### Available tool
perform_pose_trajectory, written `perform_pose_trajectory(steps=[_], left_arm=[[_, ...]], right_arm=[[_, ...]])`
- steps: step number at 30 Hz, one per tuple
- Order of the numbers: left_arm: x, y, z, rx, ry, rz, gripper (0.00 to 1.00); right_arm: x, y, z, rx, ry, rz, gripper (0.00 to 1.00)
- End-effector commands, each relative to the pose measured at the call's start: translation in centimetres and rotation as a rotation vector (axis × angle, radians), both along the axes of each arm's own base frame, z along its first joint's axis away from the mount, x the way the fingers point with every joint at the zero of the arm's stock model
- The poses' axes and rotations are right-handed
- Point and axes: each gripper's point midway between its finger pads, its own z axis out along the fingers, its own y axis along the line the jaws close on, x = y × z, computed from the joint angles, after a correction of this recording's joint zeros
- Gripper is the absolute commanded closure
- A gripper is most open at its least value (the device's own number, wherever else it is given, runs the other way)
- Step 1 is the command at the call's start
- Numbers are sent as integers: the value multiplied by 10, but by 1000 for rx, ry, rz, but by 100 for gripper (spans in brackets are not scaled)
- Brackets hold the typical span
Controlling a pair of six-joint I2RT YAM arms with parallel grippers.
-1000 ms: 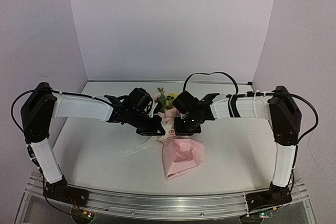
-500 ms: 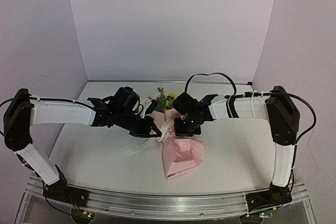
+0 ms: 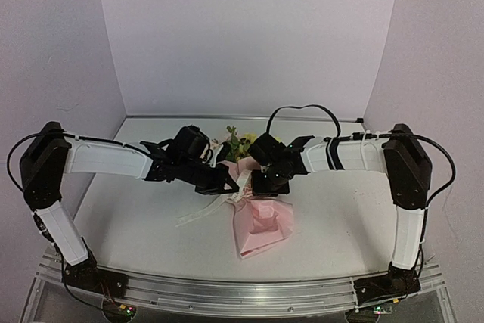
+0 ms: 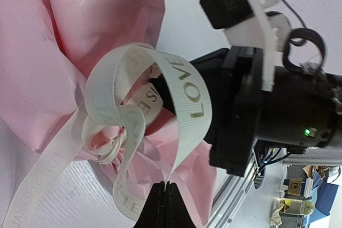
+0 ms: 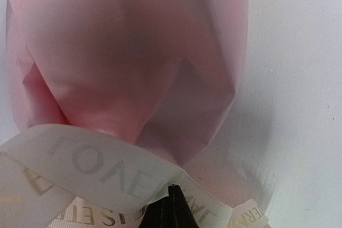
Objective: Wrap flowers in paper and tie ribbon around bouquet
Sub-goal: Cross the half-tied ribbon over the folded bouquet.
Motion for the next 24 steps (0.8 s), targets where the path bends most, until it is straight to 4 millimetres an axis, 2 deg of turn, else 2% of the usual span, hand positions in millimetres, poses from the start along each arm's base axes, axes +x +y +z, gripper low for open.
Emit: perform_pose_trajectory(steps=[1, 9, 14, 24], left_arm=[[23, -22, 15, -57, -36, 15, 100], [45, -32, -7, -45, 19, 54, 100], [51, -36, -24, -9, 60, 79, 100], [57, -34, -31, 16, 74, 122, 100]], right_arm=[[5, -2, 10, 10, -34, -19, 99], [4, -2, 15, 16, -41, -15, 99], [3, -7, 30, 24, -71, -12, 98], [-1, -11, 59, 58, -118, 21, 97]])
